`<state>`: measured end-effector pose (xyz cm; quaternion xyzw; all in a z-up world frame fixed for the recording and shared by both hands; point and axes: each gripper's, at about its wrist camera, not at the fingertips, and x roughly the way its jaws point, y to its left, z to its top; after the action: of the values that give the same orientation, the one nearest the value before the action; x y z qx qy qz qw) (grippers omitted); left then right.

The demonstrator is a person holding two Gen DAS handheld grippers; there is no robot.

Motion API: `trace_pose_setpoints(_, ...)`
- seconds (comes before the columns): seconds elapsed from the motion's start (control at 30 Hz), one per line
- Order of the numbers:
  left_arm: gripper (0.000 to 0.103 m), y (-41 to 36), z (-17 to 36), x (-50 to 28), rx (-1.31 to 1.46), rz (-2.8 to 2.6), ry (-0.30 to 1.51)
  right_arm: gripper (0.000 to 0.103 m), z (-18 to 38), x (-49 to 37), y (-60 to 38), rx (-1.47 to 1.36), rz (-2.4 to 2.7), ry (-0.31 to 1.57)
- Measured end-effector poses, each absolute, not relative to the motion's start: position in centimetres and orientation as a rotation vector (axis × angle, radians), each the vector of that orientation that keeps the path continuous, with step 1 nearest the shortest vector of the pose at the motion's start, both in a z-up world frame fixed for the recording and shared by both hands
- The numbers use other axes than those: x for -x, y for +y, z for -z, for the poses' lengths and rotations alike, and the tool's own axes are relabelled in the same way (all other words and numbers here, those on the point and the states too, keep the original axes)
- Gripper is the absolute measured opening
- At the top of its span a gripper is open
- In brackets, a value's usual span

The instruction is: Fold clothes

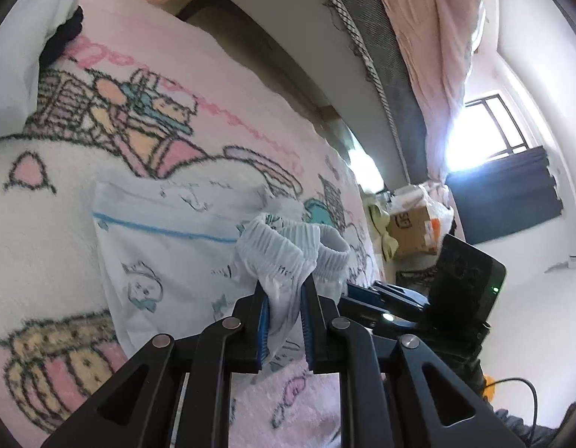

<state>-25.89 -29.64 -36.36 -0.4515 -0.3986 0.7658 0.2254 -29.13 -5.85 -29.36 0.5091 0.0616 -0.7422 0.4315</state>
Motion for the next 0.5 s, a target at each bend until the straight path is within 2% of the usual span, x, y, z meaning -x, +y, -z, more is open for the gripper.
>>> trace_pose_setpoints(0.23,0.013,-30.6,37.2,28.0,1.227,-2.139,-1.149,0.017,29.7,30.2,-7.6,-1.234,1.895,0.234)
trace_pose_setpoints(0.5,0.013,-31.8,38.7,29.9,1.258,-2.161,-1.193,0.014,30.9,32.8,-8.3,-1.266,1.942,0.242)
